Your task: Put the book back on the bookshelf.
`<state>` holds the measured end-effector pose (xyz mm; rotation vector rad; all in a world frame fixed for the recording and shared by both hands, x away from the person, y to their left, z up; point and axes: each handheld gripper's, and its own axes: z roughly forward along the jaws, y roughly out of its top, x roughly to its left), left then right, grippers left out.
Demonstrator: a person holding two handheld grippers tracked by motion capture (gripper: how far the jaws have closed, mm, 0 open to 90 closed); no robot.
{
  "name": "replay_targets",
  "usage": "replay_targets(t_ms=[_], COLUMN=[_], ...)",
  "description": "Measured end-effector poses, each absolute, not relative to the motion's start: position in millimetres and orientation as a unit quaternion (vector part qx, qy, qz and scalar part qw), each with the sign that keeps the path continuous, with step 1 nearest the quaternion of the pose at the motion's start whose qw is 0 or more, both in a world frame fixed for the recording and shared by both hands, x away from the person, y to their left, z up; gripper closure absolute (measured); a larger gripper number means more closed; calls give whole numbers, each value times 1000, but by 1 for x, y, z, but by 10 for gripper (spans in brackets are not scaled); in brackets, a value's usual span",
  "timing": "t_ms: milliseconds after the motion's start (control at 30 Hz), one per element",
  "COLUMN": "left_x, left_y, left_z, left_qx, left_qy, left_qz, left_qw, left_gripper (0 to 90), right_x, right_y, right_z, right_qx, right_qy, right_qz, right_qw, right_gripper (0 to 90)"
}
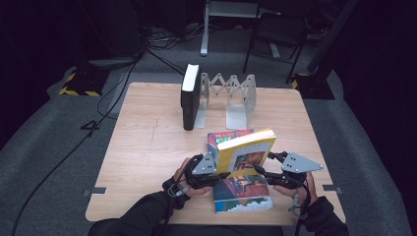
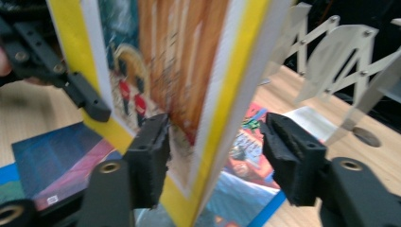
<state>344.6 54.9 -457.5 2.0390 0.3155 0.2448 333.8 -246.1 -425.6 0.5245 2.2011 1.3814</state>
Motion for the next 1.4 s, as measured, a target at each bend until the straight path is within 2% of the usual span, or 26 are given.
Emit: replay_targets(t_ms=[267,767,900,1133,1400], left_x=[342,342,342,343,349], left_y=[53,46,42,40,38], left_z=[-453,-427,-425,-423,-420], left_qx=[829,796,795,796,798], left_qy=[131,121,120,133,145], left_qz=[103,123,127,130,141], left_qw=[534,581,581,575,568], left_gripper=[703,665,680,743,749], right_x=[333,334,334,334,329], right_y=[-243,-242,-242,-243,-270], right_z=[-431,-432,-432,-432,-435], right_qx=[179,181,180,183,212], right_qy=[811,810,810,815,826], right_qz=[508,508,509,500,467], right_qw=[229,231,230,230,236], right_gripper=[501,505,494,424,403])
